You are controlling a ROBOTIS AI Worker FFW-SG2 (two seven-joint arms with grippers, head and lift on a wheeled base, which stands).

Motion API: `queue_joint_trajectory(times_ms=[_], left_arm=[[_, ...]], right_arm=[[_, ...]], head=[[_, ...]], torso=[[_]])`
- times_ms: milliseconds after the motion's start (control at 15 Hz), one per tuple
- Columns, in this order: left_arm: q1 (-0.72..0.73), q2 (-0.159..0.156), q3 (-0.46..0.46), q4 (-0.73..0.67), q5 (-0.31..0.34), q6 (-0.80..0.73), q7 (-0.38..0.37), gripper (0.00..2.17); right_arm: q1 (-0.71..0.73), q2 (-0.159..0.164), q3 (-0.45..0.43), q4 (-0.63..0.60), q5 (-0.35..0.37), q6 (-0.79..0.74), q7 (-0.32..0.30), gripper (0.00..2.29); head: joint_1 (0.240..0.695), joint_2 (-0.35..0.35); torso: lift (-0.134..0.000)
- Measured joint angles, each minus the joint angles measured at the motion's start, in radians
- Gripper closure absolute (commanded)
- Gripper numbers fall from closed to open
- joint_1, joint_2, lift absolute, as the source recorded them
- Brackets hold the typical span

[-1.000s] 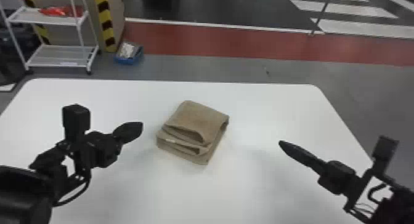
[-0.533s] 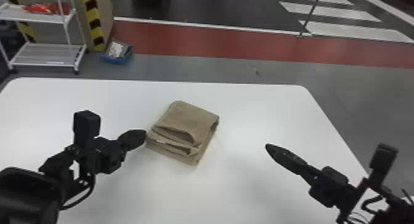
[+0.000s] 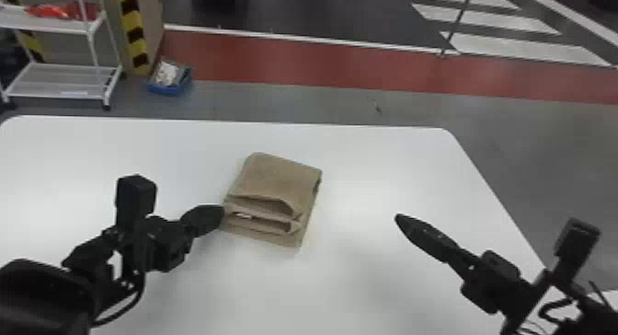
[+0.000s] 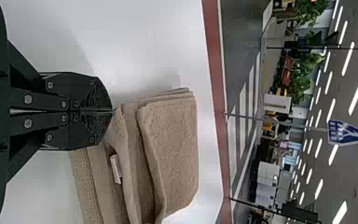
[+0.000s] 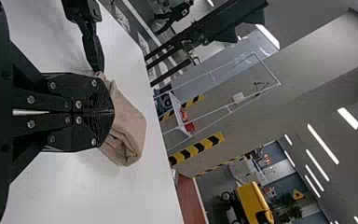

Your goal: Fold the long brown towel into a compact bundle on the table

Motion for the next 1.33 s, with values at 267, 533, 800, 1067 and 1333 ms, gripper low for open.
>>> queue_joint_trajectory(times_ms=[267,533,800,1067,1333], left_arm=[[0.081,0.007,0.004,-0.151,0.015,0.112,-0.024,1.35],[0.146,0.010,0.007,-0.257,0.027,0.179,-0.033,1.35],[0.168,0.012,0.024,-0.290,0.040,0.165,-0.019,1.35],[0.096,0.005,0.030,-0.171,-0.003,0.046,0.005,1.36],[0.048,0.001,0.009,-0.071,-0.051,-0.018,0.012,1.35]], right_arm=[[0.001,0.001,-0.014,0.002,-0.017,-0.005,-0.003,2.07],[0.001,0.001,-0.017,0.002,-0.029,-0.008,-0.003,2.07],[-0.006,0.001,-0.023,0.003,-0.027,-0.031,-0.022,2.07],[-0.072,0.000,0.029,0.108,0.112,-0.140,-0.060,2.07],[-0.149,-0.005,0.111,0.281,0.226,-0.234,-0.066,2.07]], head=[[0.695,-0.268],[0.695,-0.302],[0.695,-0.312],[0.695,-0.277],[0.695,-0.243]], torso=[[-0.123],[-0.123],[-0.123],[-0.123],[-0.123]])
